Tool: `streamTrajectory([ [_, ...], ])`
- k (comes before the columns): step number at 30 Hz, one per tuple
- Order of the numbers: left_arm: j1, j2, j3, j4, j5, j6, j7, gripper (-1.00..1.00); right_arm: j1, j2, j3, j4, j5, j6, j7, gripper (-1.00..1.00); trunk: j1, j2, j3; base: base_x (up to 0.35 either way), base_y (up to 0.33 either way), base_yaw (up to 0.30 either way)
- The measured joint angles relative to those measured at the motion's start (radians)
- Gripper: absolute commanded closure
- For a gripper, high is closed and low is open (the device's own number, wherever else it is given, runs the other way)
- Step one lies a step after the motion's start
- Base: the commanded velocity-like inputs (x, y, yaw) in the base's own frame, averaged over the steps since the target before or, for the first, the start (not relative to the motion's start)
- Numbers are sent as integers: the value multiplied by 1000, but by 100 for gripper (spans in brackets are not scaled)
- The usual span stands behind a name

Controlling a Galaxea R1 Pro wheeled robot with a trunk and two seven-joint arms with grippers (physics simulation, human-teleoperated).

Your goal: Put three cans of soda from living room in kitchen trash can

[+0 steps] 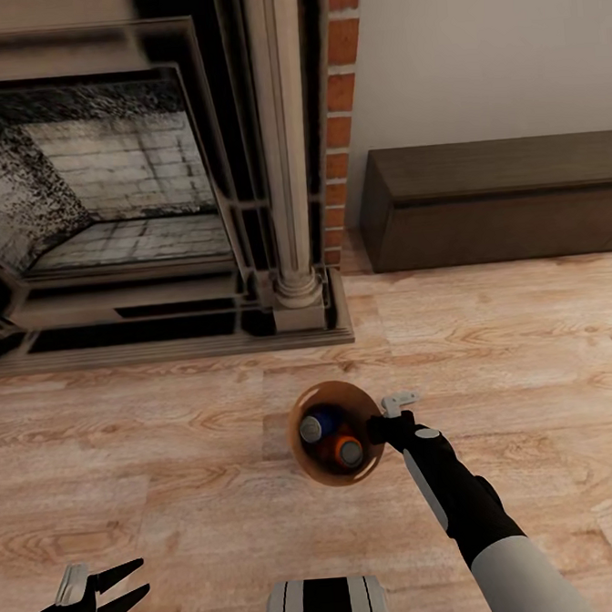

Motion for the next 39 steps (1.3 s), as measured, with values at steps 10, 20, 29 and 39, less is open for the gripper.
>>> streamTrajectory([
  [10,0,0,0,0,0,1,0,-100,0,0,0,1,1,0,0,100,0,0,0,0,0,0],
  [20,0,-1,0,0,0,0,0,-100,0,0,0,1,1,0,0,100,0,0,0,0,0,0],
  [29,-1,-1,-1,0,-1,0,0,-100,1,1,0,3,2,0,0,100,-10,28,12,0,0,0],
  [39,-1,-1,0,0,-1,0,0,-100,1,1,0,5,5,0,-1,100,-10,28,12,0,0,0],
])
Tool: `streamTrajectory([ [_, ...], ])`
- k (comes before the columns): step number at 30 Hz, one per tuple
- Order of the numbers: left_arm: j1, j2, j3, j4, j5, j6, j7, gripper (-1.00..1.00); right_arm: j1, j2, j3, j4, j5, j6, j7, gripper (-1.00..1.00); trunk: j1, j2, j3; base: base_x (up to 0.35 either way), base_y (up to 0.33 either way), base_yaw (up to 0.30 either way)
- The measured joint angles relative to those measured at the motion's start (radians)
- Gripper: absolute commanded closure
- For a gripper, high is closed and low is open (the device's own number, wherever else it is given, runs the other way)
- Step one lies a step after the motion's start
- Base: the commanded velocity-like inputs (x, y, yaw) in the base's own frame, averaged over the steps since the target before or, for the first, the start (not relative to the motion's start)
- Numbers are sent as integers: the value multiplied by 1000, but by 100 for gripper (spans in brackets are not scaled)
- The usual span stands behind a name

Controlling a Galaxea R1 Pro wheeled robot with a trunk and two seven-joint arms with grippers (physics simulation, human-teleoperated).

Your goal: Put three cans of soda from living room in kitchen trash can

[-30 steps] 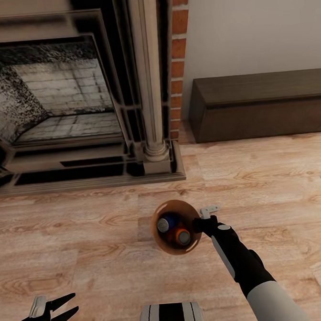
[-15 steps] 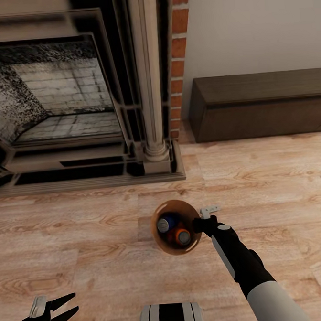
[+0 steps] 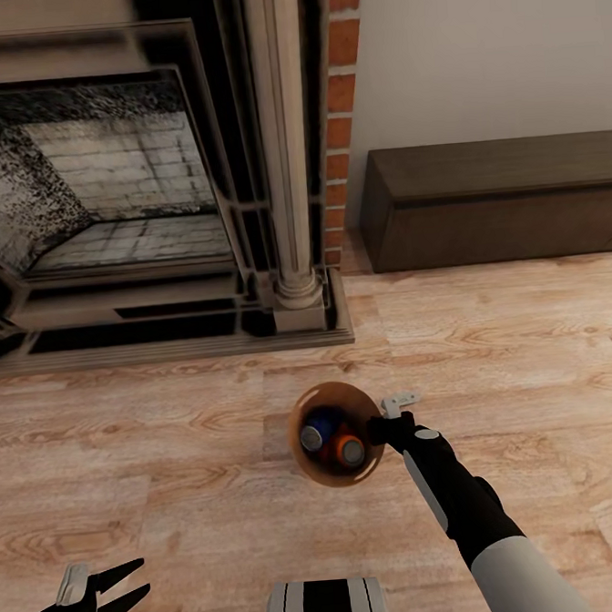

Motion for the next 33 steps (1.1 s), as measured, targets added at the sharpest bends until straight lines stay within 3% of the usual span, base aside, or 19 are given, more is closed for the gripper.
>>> streamTrajectory([
  [7,0,0,-2,0,0,1,0,-100,0,1,0,0,0,0,0,100,0,0,0,0,0,0],
  [12,0,0,-1,0,0,0,0,-100,0,2,0,1,0,0,0,100,-15,28,13,0,0,0],
  [28,0,0,0,0,0,0,0,-100,0,2,0,1,3,0,0,100,-15,28,13,0,0,0],
  [33,0,0,-1,0,0,1,0,-100,0,1,0,2,4,0,0,100,0,0,0,0,0,0],
])
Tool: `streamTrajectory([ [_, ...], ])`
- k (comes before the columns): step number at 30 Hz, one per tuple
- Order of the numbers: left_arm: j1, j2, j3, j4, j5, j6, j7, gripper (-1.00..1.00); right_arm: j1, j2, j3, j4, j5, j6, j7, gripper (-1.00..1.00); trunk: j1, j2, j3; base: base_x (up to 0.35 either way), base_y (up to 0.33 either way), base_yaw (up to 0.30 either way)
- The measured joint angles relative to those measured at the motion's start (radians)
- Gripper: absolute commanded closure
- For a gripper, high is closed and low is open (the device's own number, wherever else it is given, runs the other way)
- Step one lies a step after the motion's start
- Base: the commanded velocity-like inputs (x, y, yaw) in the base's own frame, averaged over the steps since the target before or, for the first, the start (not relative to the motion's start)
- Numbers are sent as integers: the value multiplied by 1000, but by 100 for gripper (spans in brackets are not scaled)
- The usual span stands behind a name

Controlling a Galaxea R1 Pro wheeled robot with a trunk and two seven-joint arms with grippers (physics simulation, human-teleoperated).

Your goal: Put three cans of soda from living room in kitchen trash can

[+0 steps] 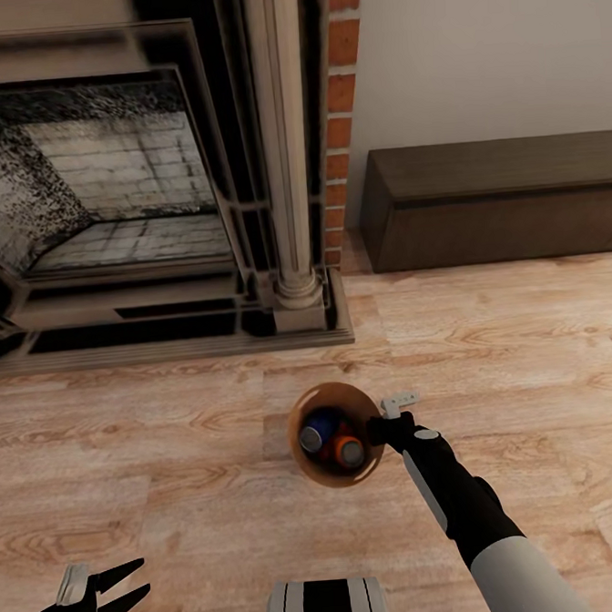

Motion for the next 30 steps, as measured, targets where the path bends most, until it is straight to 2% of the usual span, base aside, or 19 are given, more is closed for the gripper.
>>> streamTrajectory([
  [19,0,0,1,0,0,2,0,-100,-1,0,5,1,3,0,0,100,4,-7,-3,0,0,0],
  [20,0,0,1,0,0,2,0,-100,-1,0,33,-5,16,0,-2,100,4,-7,-3,0,0,0],
  [24,0,0,0,0,0,2,0,-100,-1,0,101,-1,11,0,-5,100,4,-7,-3,0,0,0],
  [30,0,0,1,0,0,2,0,-100,-1,0,114,-1,11,0,-5,100,4,-7,-3,0,0,0],
])
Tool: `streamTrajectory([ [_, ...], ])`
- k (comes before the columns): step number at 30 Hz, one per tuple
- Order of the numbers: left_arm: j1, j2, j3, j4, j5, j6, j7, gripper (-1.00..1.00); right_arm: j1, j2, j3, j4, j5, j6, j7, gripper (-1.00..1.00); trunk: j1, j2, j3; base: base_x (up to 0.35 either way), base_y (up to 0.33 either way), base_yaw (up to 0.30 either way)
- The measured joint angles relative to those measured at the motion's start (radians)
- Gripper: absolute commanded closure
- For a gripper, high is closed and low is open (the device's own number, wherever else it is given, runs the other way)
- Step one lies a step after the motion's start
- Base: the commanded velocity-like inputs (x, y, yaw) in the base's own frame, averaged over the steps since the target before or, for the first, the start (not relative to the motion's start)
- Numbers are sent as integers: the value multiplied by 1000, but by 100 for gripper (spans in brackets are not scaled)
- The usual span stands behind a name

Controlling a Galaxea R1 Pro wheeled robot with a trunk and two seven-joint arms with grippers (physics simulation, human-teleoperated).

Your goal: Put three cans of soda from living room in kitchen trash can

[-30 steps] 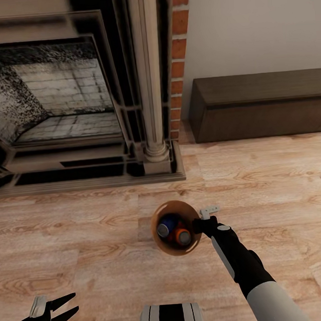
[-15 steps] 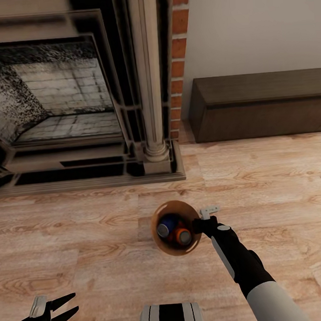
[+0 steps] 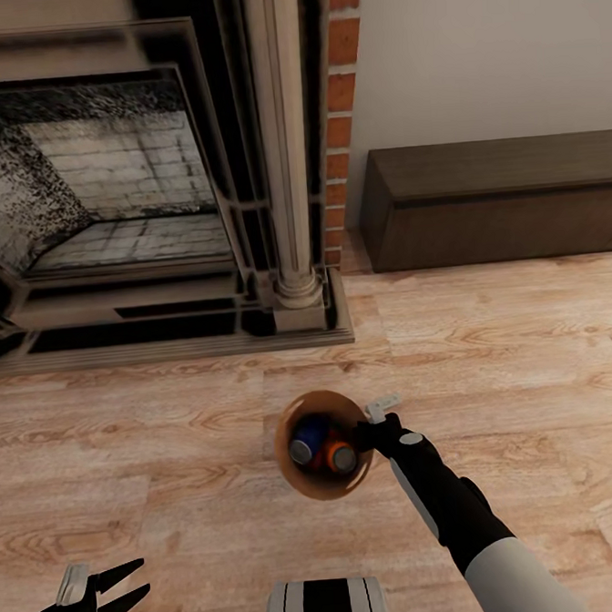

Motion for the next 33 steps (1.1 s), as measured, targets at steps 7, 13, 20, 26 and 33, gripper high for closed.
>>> streamTrajectory([
  [7,1,0,0,0,1,0,0,-100,0,0,3,-3,-2,0,-1,100,2,-7,-3,0,0,0],
  [13,0,0,0,0,0,-1,0,-100,0,0,3,0,-2,0,-1,100,1,-21,-9,0,0,0],
  [20,0,0,1,0,0,-1,0,-100,0,0,3,0,-3,0,-1,100,1,-21,-9,0,0,0],
  [26,0,0,1,0,0,-1,0,-100,0,0,3,0,-3,0,-1,-100,2,-21,-9,0,0,0],
  [33,0,0,1,0,0,-2,0,-100,1,0,3,28,-26,0,5,-100,12,-21,-10,0,0,0],
])
